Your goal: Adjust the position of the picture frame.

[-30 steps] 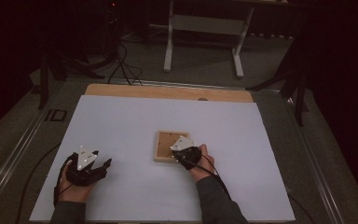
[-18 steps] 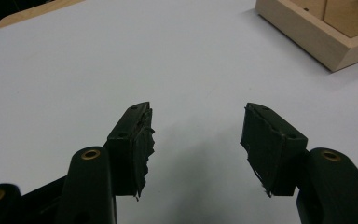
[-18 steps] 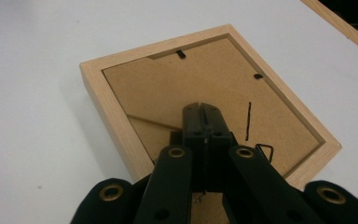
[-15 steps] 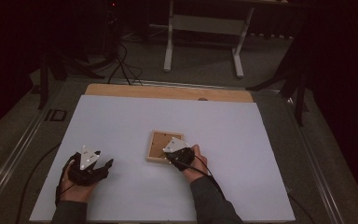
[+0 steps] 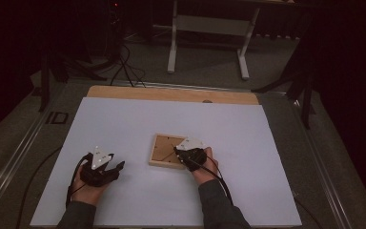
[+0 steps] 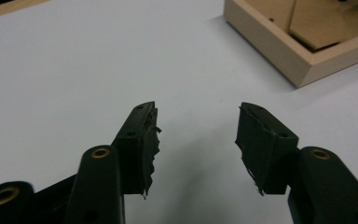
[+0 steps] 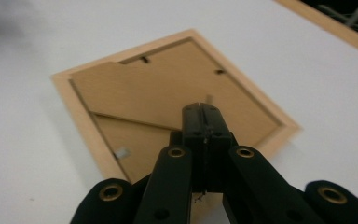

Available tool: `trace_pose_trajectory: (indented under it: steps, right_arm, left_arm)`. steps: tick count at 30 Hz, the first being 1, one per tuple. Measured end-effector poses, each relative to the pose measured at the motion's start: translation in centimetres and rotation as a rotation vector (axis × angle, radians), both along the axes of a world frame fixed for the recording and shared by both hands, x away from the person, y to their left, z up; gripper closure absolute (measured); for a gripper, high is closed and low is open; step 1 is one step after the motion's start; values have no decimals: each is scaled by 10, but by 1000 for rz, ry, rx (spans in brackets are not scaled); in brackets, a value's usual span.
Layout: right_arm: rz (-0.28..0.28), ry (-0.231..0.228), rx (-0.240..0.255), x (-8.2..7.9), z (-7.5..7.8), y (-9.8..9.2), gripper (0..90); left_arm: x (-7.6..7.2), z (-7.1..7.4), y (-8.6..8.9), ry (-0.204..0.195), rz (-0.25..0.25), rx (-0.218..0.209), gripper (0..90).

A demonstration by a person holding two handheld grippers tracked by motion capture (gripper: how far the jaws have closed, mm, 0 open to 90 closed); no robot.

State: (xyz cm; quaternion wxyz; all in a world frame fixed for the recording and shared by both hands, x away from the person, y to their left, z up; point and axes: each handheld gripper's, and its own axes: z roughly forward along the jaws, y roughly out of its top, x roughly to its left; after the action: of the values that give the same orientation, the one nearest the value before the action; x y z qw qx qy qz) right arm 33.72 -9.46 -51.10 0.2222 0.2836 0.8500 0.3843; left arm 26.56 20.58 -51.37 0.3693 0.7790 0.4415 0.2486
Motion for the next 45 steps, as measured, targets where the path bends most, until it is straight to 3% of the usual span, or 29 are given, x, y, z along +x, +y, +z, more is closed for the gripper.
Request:
trace_pose_trajectory:
  steps: [3, 8, 12, 19, 25, 29, 34, 45]
  right_arm:
    - [-52, -5, -29, -3, 2, -9, 899]
    - [-123, 19, -34, 0, -5, -18, 899]
    - [-152, 46, -59, 3, -10, -21, 898]
    - [-163, 65, -48, 7, -13, -22, 899]
    - [-175, 83, -31, 11, -14, -24, 899]
    - [-175, 86, -25, 13, -14, -25, 898]
    - [-181, 95, -11, 17, -16, -24, 899]
    - [-176, 96, -9, 22, -16, -18, 898]
  left_arm:
    - [7, 1, -8, 4, -25, -32, 579]
    - [17, -1, -20, 20, -51, -47, 629]
    - [22, -6, -31, 43, -94, -32, 691]
    - [27, -16, -45, 73, -148, -34, 744]
    - [30, -21, -53, 101, -178, -2, 793]
    - [30, -21, -55, 109, -184, -8, 805]
    - [30, -23, -59, 124, -193, 23, 816]
    - [27, -24, -62, 116, -195, 51, 823]
